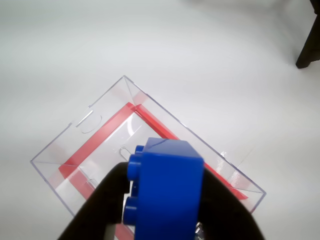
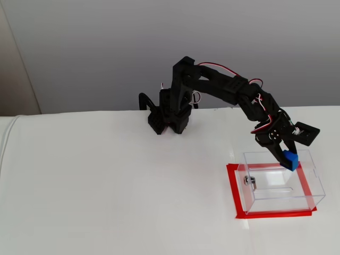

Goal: Pick the blue lego brick and place it into the transparent box

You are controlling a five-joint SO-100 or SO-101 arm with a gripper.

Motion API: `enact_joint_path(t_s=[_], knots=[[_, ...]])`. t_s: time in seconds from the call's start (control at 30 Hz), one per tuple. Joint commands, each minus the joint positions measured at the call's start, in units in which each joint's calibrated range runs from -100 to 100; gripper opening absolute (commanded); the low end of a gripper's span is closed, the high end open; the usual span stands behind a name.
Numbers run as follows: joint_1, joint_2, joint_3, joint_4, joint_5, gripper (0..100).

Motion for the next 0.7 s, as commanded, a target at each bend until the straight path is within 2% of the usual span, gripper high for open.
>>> enact_joint_path(t_s=[0.0,0.6,0.67], knots=[[-0.79,0.42,-0.94,-0.89,-0.21,3],[-1.16,2.88,-1.12,-0.89,-0.21,3],[-1.23,2.88,-1.12,-0.89,-0.21,7]])
